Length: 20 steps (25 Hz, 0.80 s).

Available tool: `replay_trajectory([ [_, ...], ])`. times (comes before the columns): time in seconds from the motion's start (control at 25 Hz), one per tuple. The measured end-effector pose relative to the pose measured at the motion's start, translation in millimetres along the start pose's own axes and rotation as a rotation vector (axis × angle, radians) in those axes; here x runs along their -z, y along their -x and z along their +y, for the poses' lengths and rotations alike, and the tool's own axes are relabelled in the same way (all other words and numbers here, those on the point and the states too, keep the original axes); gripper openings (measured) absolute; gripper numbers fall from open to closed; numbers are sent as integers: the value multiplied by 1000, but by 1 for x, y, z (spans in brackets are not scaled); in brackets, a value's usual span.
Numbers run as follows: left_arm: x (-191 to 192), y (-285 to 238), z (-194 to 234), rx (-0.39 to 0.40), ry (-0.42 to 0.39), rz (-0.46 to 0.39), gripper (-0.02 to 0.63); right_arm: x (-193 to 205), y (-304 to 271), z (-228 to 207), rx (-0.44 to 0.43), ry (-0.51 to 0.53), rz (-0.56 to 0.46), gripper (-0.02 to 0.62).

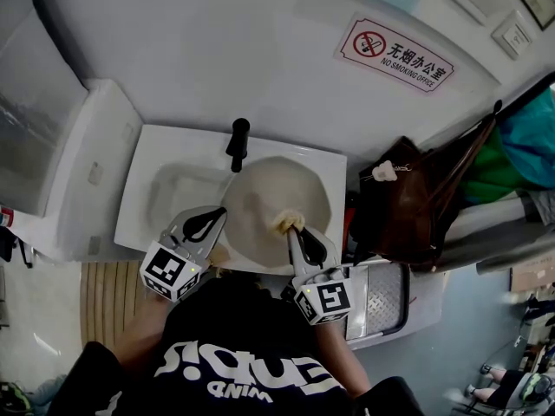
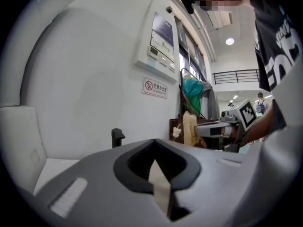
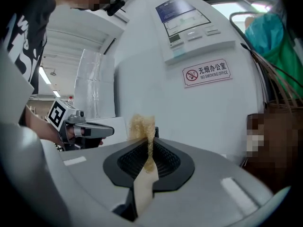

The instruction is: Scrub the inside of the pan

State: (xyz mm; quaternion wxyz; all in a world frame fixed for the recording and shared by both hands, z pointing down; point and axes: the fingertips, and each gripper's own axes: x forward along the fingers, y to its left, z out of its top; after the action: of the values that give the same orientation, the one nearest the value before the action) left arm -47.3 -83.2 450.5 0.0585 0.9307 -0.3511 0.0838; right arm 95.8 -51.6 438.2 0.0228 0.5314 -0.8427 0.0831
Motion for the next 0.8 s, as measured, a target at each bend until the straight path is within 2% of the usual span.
replay_trajectory([
  [0.28,3,-2,7,-44,13,10,-5,-2,1,-7,7,-15,-15,38],
  [0.8,7,-5,6,-43,19,25,-5,-1,-2,-2,-39,-3,-3,38],
])
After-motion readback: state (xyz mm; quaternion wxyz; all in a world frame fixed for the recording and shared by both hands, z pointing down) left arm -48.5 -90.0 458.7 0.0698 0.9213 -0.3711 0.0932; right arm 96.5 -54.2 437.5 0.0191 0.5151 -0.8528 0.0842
